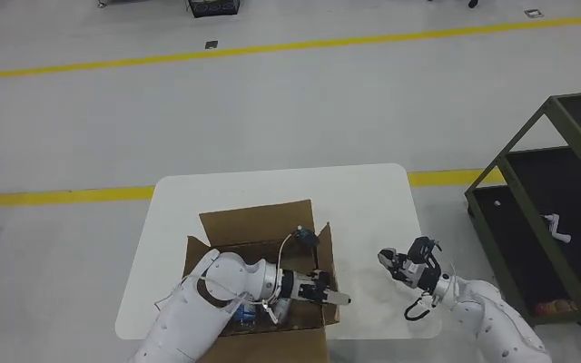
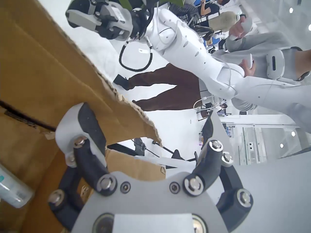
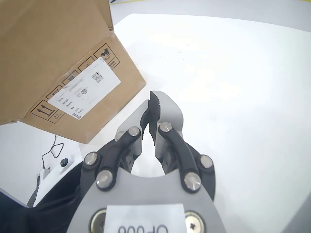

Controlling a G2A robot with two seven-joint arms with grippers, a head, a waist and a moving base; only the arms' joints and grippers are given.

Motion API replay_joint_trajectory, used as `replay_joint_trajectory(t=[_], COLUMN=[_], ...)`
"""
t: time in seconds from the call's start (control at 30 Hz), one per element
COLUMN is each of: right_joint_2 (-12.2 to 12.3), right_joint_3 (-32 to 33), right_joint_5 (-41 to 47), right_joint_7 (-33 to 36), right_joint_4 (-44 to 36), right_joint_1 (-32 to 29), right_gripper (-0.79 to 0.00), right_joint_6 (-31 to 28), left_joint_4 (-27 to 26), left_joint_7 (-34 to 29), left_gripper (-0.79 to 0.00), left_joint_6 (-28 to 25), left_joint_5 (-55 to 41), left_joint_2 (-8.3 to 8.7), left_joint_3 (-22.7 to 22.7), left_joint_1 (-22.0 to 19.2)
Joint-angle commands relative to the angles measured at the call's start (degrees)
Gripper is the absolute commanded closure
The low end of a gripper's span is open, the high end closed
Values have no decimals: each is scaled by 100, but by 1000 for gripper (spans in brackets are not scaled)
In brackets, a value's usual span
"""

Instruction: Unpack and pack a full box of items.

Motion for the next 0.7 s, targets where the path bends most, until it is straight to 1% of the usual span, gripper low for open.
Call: replay_joint_trajectory(t=[0.0,0.13,0.2,0.33,0.4,0.43,0.5,0.57,0.6,0.63,0.67], right_joint_2=[53,133,160,210,229,237,254,252,255,258,260], right_joint_3=[229,592,726,887,884,851,742,551,456,352,242], right_joint_5=[128,432,664,1264,1635,1849,2272,2935,3226,3479,3717], right_joint_7=[147,304,345,648,895,1010,1308,1616,1777,1947,2123], right_joint_4=[-231,-699,-870,-983,-964,-970,-866,-713,-684,-667,-643], right_joint_1=[-197,-567,-721,-838,-812,-789,-723,-574,-482,-394,-309], right_gripper=[0,0,0,-209,-283,-302,-314,-280,-280,-286,-311], right_joint_6=[22,-35,-174,-607,-748,-748,-748,-748,-748,-748,-748], left_joint_4=[56,186,238,338,366,377,401,420,427,433,433], left_joint_7=[128,315,375,453,466,476,483,459,452,443,440], left_gripper=[-785,-785,-785,-785,-785,-785,-785,-785,-785,-785,-785], left_joint_6=[-37,-32,-22,25,38,42,49,54,53,56,54], left_joint_5=[362,516,535,664,725,729,735,728,725,724,722], left_joint_2=[-27,-80,-102,-138,-147,-150,-151,-148,-145,-142,-139], left_joint_3=[186,410,489,652,704,719,736,742,741,740,739], left_joint_1=[-89,-197,-243,-312,-343,-348,-352,-356,-358,-357,-355])
